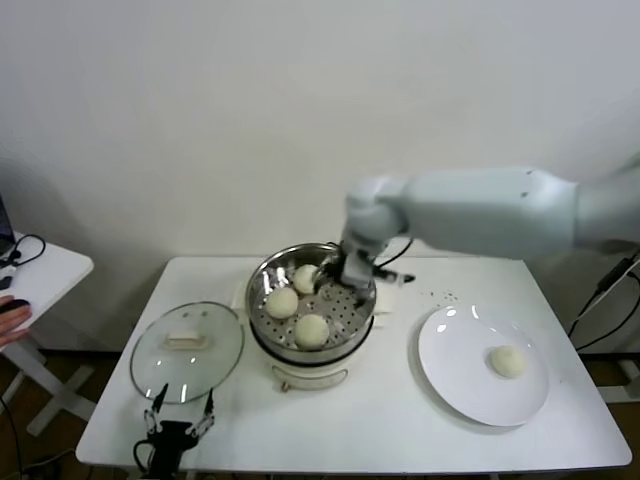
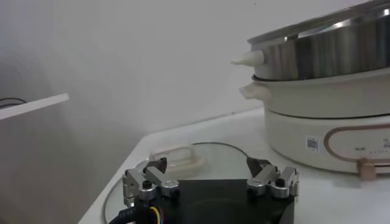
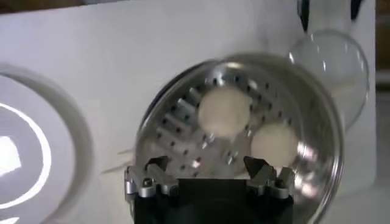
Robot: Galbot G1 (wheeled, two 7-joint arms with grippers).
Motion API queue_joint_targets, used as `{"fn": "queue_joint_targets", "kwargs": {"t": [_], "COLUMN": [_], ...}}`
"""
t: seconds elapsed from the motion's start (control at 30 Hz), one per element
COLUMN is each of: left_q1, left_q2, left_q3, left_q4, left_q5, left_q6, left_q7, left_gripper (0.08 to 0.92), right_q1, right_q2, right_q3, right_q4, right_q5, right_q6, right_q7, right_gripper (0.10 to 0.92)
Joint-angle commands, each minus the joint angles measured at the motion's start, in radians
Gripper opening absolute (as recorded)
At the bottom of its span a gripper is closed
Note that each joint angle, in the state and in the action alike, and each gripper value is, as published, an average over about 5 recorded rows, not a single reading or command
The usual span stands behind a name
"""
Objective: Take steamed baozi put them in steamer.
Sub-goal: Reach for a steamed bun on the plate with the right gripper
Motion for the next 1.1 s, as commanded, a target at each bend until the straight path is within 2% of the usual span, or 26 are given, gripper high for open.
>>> {"fn": "queue_joint_targets", "kwargs": {"t": [0.03, 0.2, 0.43, 0.8, 1.1], "left_q1": [-0.004, -0.010, -0.014, -0.009, 0.000], "left_q2": [0.005, 0.007, 0.005, 0.001, -0.002], "left_q3": [0.002, 0.006, 0.007, -0.003, -0.010], "left_q4": [-0.004, 0.001, 0.010, 0.023, 0.020], "left_q5": [-0.003, -0.005, -0.005, 0.001, 0.002], "left_q6": [0.003, 0.003, 0.002, -0.004, -0.003], "left_q7": [0.002, 0.003, 0.003, 0.001, 0.000], "left_gripper": [0.823, 0.823, 0.823, 0.823, 0.823], "right_q1": [0.303, 0.261, 0.007, -0.364, -0.499], "right_q2": [-0.267, -0.405, -0.505, -0.520, -0.486], "right_q3": [-0.368, -0.471, -0.323, -0.049, 0.085], "right_q4": [0.001, 0.001, -0.079, -0.215, -0.291], "right_q5": [0.412, 0.357, 0.229, 0.065, 0.016], "right_q6": [-0.319, -0.382, -0.418, -0.387, -0.367], "right_q7": [-0.082, -0.054, -0.013, 0.001, 0.019], "right_gripper": [0.823, 0.823, 0.823, 0.823, 0.823]}}
